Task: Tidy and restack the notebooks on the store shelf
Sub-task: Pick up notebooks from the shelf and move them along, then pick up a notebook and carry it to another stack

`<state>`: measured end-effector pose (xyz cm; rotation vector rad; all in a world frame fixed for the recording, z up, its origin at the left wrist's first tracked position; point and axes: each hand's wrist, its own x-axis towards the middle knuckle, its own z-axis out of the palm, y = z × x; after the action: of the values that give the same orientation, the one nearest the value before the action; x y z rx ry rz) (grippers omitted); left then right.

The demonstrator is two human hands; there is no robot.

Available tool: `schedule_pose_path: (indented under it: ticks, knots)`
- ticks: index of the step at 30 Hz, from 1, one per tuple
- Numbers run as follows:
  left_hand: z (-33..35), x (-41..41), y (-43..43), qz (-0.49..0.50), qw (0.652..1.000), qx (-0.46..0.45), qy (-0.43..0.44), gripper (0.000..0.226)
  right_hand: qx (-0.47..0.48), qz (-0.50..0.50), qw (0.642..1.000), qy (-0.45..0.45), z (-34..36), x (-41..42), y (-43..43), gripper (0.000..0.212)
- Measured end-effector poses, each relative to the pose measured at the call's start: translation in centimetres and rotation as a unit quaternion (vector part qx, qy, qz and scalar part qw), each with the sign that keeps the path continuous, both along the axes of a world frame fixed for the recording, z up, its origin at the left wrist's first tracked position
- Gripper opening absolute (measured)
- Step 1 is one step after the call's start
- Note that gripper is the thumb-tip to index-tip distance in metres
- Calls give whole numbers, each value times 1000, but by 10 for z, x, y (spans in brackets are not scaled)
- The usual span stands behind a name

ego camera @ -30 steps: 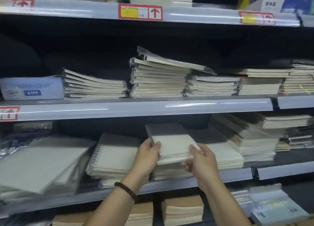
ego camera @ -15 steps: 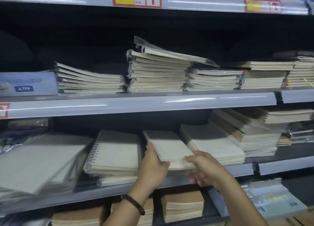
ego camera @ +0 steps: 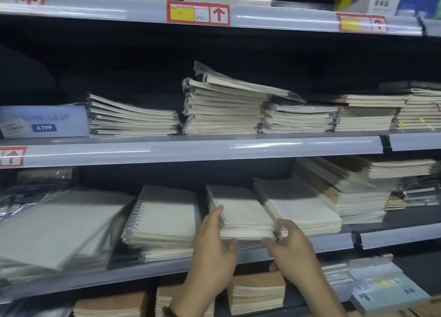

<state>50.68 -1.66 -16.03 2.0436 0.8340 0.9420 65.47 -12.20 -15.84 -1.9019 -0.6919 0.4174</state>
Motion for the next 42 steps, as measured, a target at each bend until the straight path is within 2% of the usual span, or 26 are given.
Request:
schedule_pose_path:
  ticks: [3,5,10,13,18,21,24,28,30,32,34,37,40,42]
  knots:
    - [4,-27,-14,19,998,47,-29,50,31,-7,998,-63,5,-30,1,28]
    - [2,-46,-14,34,998,46,-37,39,33,37,997,-67,8,-52,9,20]
    - [-3,-112,-3,69,997,30,0,28,8,178,980,-93,13,-115,44,7]
    - [-1,-167,5,115,993,2,19,22,2,249,964,-91,15,-160,67,8]
    - [-8,-267,28,223,972,-73,-17,16,3,366,930,-40,9,-247,102,11]
    - [-19,-325,53,287,942,-155,-81,12,-6,420,907,36,4,-298,124,13]
    - [-23,-369,76,306,907,-249,-151,6,-35,455,877,150,1,-345,144,17]
    - [-21,-411,111,336,892,-267,-142,8,-58,466,866,174,-2,-392,177,42]
    - [-14,-425,129,340,878,-293,-167,12,-67,469,860,190,-1,-411,194,50]
    - [-9,-435,146,336,854,-334,-214,21,-73,468,853,218,2,-427,209,50]
    - [-7,-440,162,335,841,-361,-225,29,-69,463,852,236,4,-438,219,39]
    - [-11,-443,185,320,823,-400,-247,36,-71,446,860,238,4,-447,232,35]
    - [-13,-444,205,341,813,-400,-249,45,-73,438,862,245,3,-452,244,52]
    - [-13,-443,216,360,815,-378,-250,48,-67,435,859,263,-1,-454,250,52]
